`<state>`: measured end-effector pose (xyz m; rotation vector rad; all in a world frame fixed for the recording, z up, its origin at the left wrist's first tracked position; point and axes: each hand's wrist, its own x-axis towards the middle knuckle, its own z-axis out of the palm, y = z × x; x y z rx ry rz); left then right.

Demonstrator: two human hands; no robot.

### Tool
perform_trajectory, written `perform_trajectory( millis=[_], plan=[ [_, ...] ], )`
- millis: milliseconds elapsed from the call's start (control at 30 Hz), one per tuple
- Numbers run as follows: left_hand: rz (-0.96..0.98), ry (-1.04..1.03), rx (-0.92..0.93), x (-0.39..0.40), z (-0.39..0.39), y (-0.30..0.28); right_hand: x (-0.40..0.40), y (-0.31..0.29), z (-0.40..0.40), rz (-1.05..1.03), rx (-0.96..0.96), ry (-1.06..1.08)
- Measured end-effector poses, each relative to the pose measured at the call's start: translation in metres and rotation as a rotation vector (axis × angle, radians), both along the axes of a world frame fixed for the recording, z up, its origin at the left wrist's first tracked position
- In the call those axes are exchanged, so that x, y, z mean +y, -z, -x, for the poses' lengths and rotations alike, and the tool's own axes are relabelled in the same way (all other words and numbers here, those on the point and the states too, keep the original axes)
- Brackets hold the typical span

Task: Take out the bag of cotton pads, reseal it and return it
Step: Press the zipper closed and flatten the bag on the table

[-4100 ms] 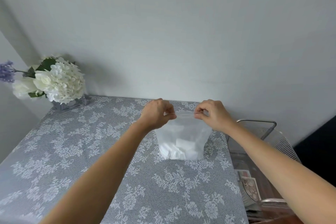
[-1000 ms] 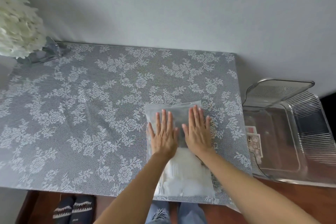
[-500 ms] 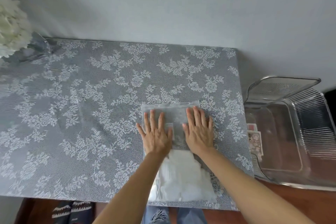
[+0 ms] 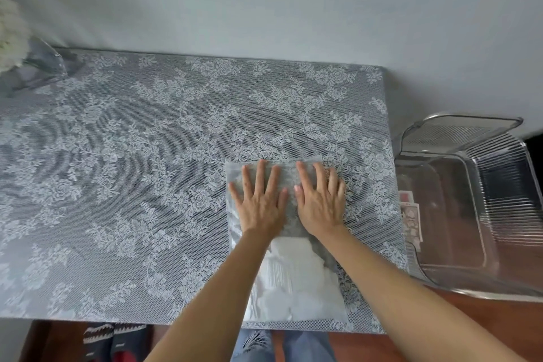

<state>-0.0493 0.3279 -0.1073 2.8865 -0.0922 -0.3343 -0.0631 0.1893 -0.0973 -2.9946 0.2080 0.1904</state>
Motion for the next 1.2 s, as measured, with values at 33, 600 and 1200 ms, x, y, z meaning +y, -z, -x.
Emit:
perform_trajectory(
  millis=[33, 600, 1200],
  plan=[
    [-0.012, 0.001, -0.009, 0.002, 0.001, 0.001, 0.000, 0.000, 0.000, -0.001, 0.009, 0.000],
    [-0.143, -0.152, 0.027, 0.048, 0.000, -0.006, -0.005, 0.004, 0.002, -0.023, 0.072, 0.106],
    [-0.085, -0.016, -0.006, 0.038, -0.008, -0.005, 0.006, 0.007, -0.007, -0.016, 0.040, 0.015]
  ],
)
